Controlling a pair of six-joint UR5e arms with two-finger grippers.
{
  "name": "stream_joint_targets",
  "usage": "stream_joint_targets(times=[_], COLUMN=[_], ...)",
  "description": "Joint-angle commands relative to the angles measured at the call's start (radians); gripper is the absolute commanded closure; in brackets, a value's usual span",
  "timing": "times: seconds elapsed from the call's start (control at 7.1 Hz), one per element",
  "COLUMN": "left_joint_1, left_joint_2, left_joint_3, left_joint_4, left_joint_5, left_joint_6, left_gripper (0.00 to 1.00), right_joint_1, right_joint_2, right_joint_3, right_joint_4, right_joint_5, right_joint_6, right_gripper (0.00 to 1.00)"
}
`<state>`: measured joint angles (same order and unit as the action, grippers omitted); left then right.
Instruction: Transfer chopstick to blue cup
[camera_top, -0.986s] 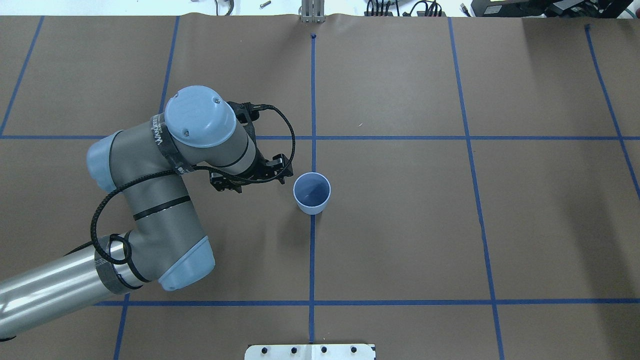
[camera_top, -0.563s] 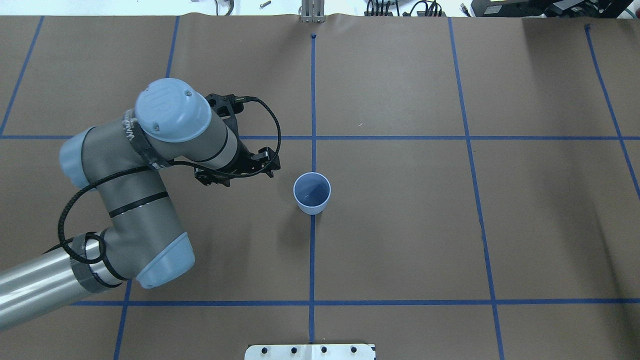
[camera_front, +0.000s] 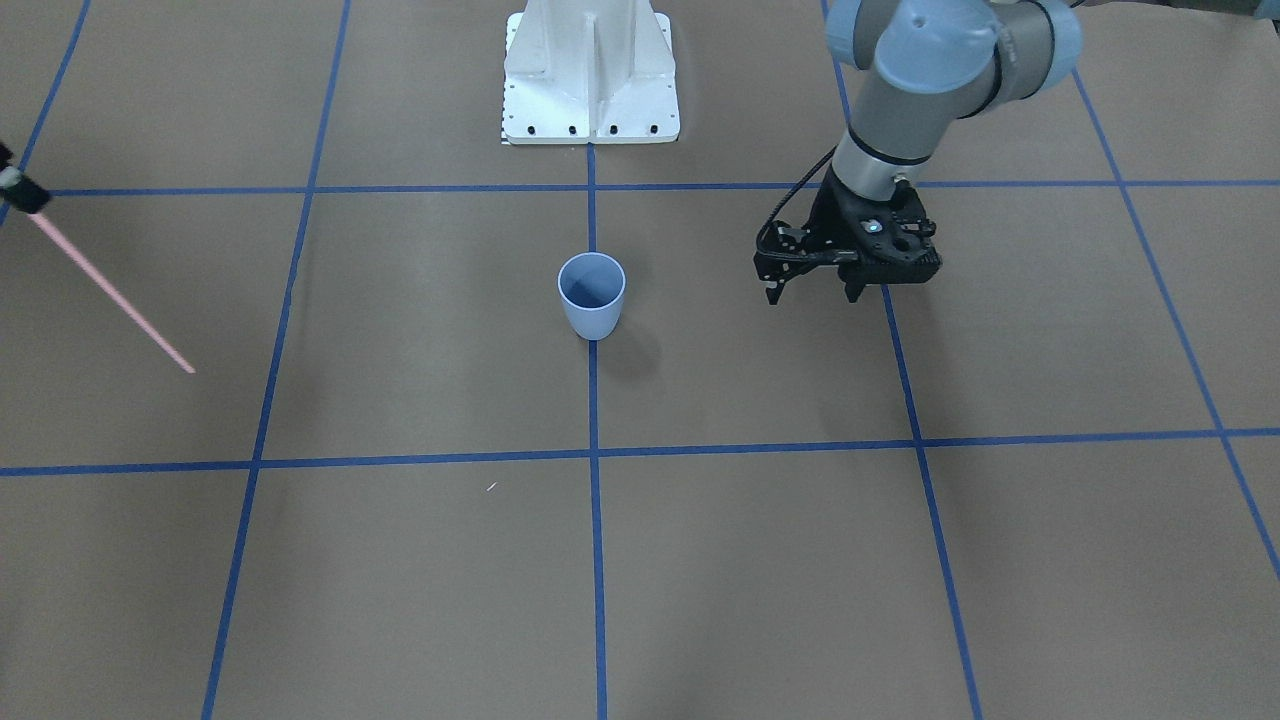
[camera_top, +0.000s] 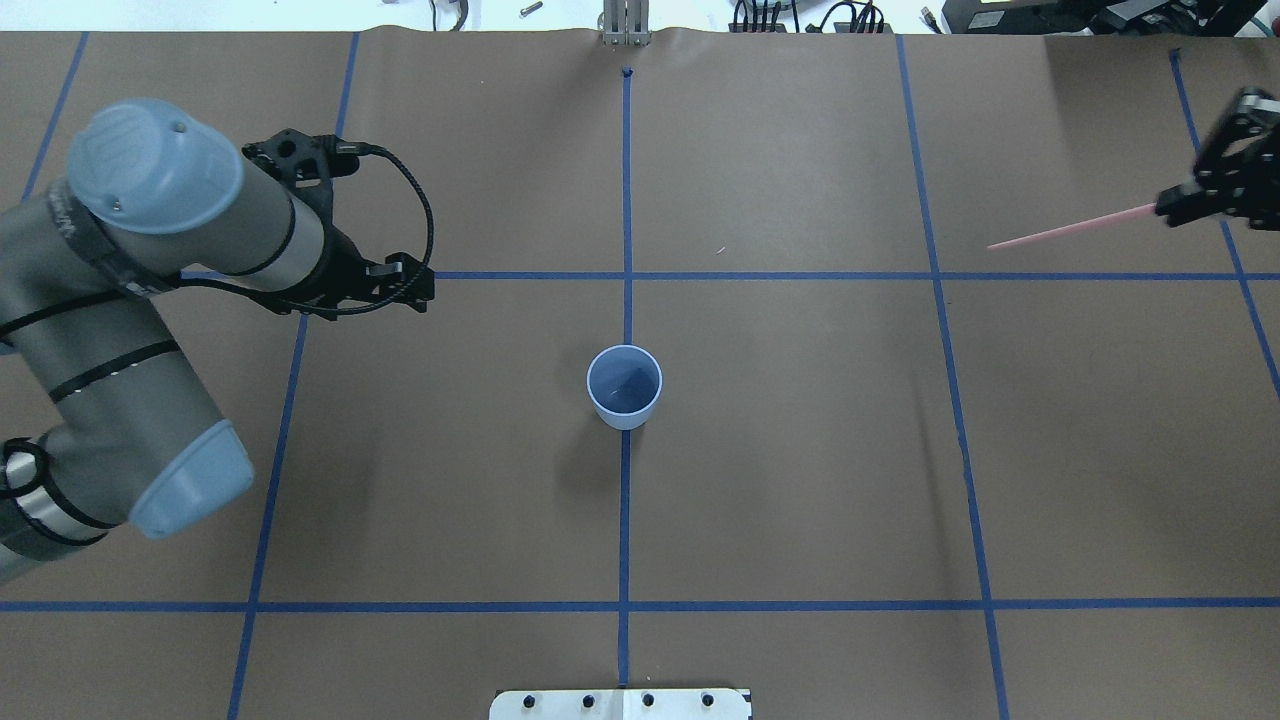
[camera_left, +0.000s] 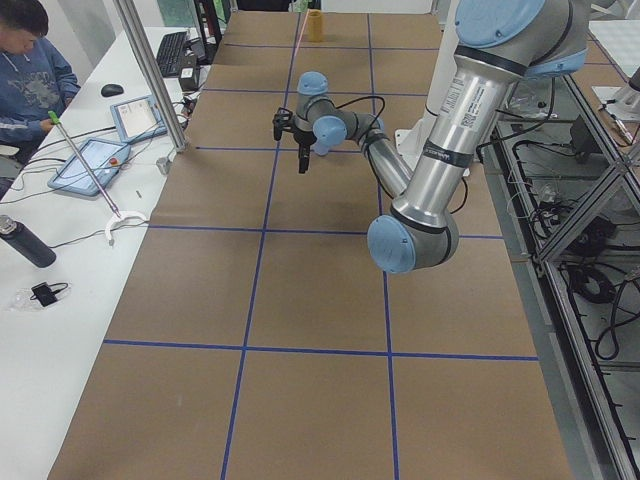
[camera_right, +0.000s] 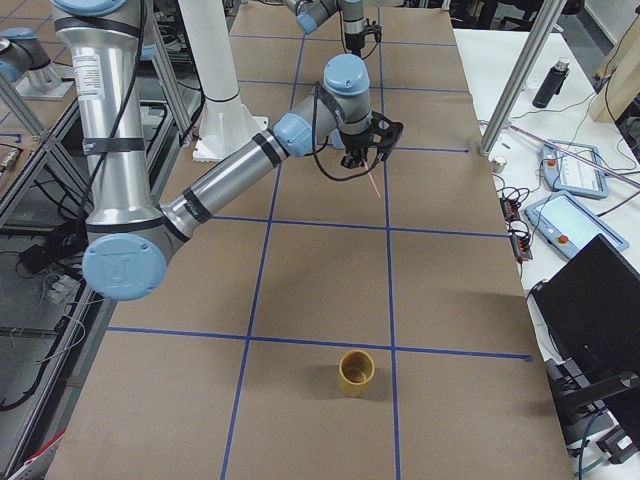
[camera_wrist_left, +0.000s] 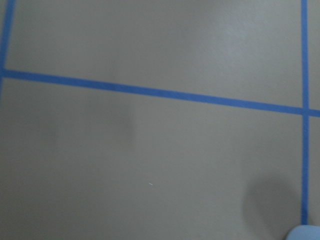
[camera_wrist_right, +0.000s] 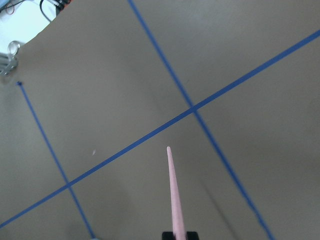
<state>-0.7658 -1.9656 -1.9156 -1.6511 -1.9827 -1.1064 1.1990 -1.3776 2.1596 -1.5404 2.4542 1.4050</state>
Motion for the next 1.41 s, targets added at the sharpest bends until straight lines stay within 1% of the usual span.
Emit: stream_joint_targets(times=[0.0, 0.14, 0.28, 0.42, 0.56, 0.85, 1.13, 1.27], left_joint_1=[-0.143, -0.164, -0.165, -0.165, -0.165, -0.165, -0.165, -0.165], left_joint_2=[0.082, 0.099, 0.103, 0.103, 0.103, 0.103, 0.103, 0.103], left_joint_3=[-0.013, -0.017, -0.017, -0.016, -0.016, -0.014, -0.016, -0.016], left_joint_4=[-0.001, -0.001, 0.000, 0.001, 0.001, 0.001, 0.002, 0.002], left_joint_5=[-0.153, -0.160, -0.160, -0.160, -0.160, -0.160, -0.160, -0.160], left_joint_6=[0.143, 0.178, 0.178, 0.178, 0.178, 0.177, 0.177, 0.177], left_gripper=[0.02, 0.02, 0.02, 0.02, 0.02, 0.02, 0.02, 0.02], right_joint_1=[-0.227, -0.324, -0.375, -0.425, -0.453, -0.466, -0.521, -0.545], right_joint_2=[0.323, 0.384, 0.426, 0.452, 0.453, 0.453, 0.457, 0.459], right_joint_3=[-0.073, -0.075, -0.079, -0.084, -0.092, -0.101, -0.141, -0.151], right_joint_4=[-0.093, -0.093, -0.093, -0.093, -0.093, -0.095, -0.093, -0.093], right_joint_5=[-0.058, -0.105, -0.112, -0.150, -0.178, -0.190, -0.257, -0.276], right_joint_6=[0.297, 0.372, 0.415, 0.417, 0.417, 0.417, 0.414, 0.414], right_gripper=[1.00, 1.00, 1.00, 1.00, 1.00, 1.00, 1.00, 0.99])
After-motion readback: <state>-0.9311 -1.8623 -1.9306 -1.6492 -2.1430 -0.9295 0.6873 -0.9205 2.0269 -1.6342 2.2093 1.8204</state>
